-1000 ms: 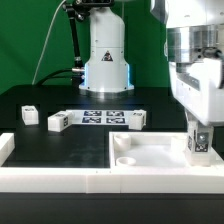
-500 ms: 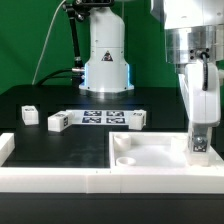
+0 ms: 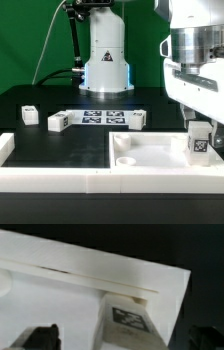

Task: Assemble one leg

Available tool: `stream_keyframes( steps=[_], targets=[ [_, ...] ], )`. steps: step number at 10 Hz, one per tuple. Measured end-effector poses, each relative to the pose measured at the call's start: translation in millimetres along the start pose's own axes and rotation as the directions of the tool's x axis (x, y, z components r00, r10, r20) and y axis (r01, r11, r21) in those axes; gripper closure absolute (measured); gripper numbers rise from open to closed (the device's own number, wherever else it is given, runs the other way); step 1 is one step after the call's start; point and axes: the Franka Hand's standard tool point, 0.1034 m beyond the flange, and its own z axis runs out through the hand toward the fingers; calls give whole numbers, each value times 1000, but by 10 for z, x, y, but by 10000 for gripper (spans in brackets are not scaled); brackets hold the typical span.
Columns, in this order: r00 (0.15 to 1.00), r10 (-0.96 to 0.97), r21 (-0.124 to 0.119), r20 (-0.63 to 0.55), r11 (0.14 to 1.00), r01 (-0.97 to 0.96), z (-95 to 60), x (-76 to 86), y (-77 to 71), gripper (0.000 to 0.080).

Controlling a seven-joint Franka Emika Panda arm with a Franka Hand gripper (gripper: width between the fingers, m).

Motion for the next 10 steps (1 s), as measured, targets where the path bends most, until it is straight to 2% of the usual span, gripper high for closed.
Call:
stream_keyframes(
  steps=[3, 6, 7, 8, 9, 10],
  targets=[
    [939, -345, -6, -9, 939, 345, -16, 2, -28, 151],
    [779, -627, -22, -27, 779, 626, -25, 34, -40, 151],
    [724, -689, -31, -31, 724, 689, -24, 47, -36, 151],
    [627, -777, -56, -48, 629, 775, -22, 70, -43, 151],
    [577, -815, -70, -55, 580, 812, -13, 88, -33, 151],
    [577, -815, -71, -54, 579, 812, -7, 102, -21, 151]
  ],
)
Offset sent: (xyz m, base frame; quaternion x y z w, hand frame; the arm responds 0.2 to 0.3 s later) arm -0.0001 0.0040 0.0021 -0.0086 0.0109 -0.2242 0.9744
